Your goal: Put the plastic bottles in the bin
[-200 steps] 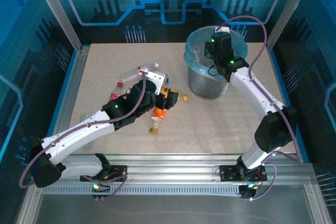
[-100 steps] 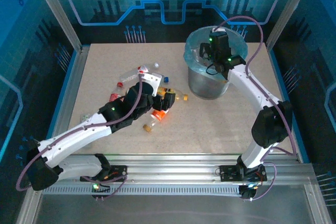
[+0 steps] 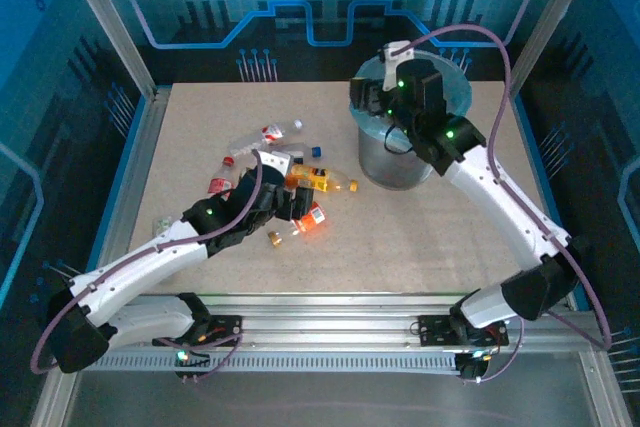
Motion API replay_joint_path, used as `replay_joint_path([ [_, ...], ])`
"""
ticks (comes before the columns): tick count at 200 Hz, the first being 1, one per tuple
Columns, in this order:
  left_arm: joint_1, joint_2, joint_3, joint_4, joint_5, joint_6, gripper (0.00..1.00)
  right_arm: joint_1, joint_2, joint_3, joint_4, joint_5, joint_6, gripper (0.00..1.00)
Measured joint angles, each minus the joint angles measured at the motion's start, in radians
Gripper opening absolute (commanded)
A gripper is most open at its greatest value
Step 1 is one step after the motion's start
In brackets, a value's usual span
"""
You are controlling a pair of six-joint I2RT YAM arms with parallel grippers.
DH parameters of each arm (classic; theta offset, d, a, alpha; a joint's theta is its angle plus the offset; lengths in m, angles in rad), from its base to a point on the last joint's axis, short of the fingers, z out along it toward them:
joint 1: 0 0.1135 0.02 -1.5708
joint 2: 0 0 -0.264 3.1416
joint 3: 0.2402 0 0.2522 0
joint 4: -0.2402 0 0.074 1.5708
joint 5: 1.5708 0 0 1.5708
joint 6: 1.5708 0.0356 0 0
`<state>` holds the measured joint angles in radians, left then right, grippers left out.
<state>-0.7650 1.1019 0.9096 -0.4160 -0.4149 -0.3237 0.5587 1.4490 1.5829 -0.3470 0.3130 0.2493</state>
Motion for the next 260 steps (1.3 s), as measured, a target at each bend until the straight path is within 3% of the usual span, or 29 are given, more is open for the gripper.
replay_joint_path([
  [24, 0.018, -0.018, -0.051, -0.053, 0.002, -0.067, 0.89, 0.077, -0.007, -0.03, 0.002, -0.042, -0.033, 0.72],
  [41, 0.088, -0.059, -0.084, -0.103, 0.01, -0.129, 0.89, 0.116, 0.026, -0.041, -0.01, -0.069, -0.037, 0.72],
  [59, 0.224, -0.124, -0.125, -0.142, 0.033, -0.179, 0.87, 0.153, 0.084, -0.042, -0.026, -0.096, -0.037, 0.72],
  [86, 0.5, -0.207, -0.179, -0.169, 0.106, -0.198, 0.87, 0.203, 0.185, -0.035, -0.058, -0.14, -0.037, 0.72],
  [104, 0.653, -0.185, -0.183, -0.169, 0.181, -0.191, 0.88, 0.225, 0.243, -0.011, -0.093, -0.167, -0.037, 0.72],
  [120, 0.729, -0.12, -0.182, -0.161, 0.246, -0.172, 0.88, 0.233, 0.271, 0.013, -0.119, -0.185, -0.037, 0.72],
  [154, 0.765, 0.057, -0.177, -0.138, 0.327, -0.147, 0.88, 0.235, 0.273, 0.04, -0.136, -0.193, -0.041, 0.72],
  [210, 0.769, 0.219, -0.167, -0.071, 0.322, -0.125, 0.87, 0.234, 0.266, 0.039, -0.143, -0.19, -0.053, 0.72],
  [260, 0.769, 0.284, -0.167, -0.044, 0.323, -0.102, 0.75, 0.232, 0.251, 0.034, -0.145, -0.191, -0.053, 0.72],
])
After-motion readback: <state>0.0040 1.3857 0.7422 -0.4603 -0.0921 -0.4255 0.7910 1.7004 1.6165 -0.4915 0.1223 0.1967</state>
